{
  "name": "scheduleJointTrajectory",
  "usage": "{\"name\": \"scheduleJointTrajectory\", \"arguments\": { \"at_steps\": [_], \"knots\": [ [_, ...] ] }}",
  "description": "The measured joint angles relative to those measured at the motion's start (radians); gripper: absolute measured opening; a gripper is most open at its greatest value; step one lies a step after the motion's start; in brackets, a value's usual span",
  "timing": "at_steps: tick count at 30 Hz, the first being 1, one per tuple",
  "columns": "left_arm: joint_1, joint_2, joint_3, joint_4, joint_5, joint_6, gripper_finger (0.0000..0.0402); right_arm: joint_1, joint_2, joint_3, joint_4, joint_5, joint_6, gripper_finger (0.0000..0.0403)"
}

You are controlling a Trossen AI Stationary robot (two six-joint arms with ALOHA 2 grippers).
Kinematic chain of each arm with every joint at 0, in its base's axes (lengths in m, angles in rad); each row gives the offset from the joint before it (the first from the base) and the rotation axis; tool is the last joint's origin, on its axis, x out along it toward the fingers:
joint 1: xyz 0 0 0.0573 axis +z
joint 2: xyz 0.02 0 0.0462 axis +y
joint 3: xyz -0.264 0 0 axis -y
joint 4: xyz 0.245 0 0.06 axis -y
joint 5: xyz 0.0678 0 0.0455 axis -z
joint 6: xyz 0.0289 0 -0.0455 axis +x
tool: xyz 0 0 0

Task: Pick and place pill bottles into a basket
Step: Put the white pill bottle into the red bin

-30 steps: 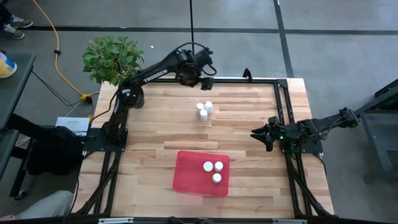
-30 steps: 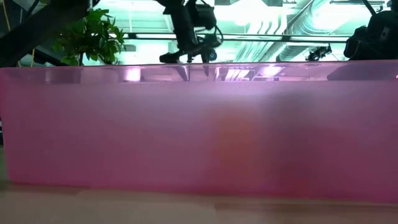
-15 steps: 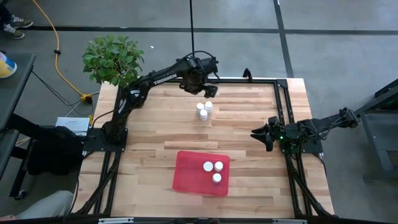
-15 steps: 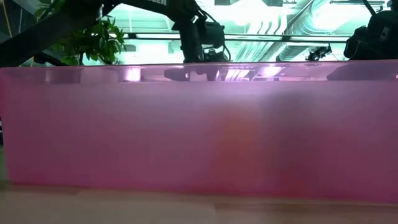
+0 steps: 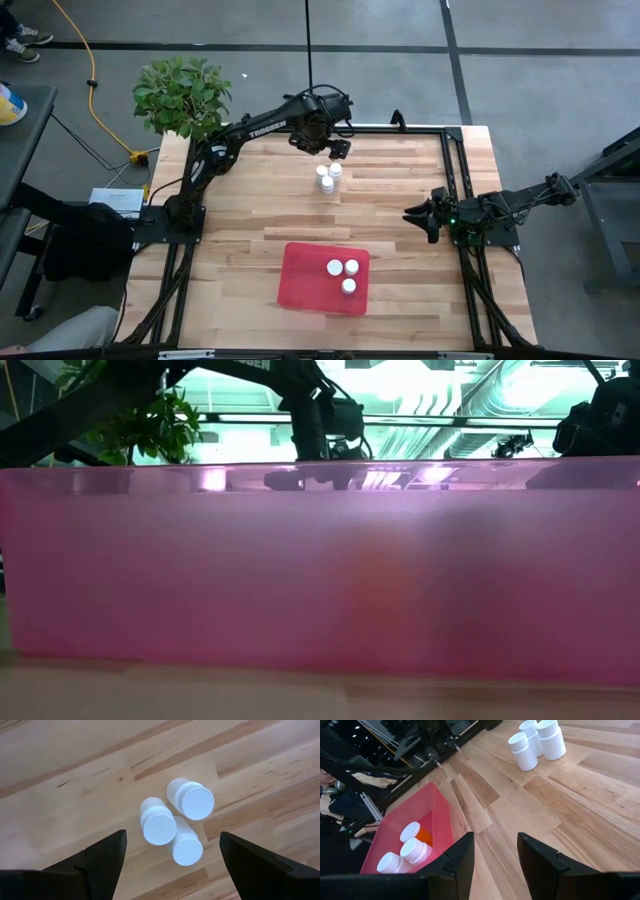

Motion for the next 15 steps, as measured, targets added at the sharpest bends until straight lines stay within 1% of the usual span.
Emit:
{"name": "scheduleJointTrajectory", "arguments": {
  "at_steps": [8,10,12,15],
  "knots": [
    [-0.008,0.048,-0.002,-0.038,0.007,-0.001,0.0353,0.000,0.000,0.000,0.000,0.001,0.001,0.0140],
    [-0.019,0.057,0.000,-0.021,0.005,0.002,0.0353,0.000,0.000,0.000,0.000,0.000,0.003,0.0140],
    [-0.020,0.062,-0.002,-0.040,0.003,0.013,0.0353,0.000,0.000,0.000,0.000,0.001,0.004,0.0140],
    [-0.027,0.070,-0.010,-0.009,0.002,0.014,0.0353,0.000,0.000,0.000,0.000,0.001,0.004,0.0140]
  ]
}}
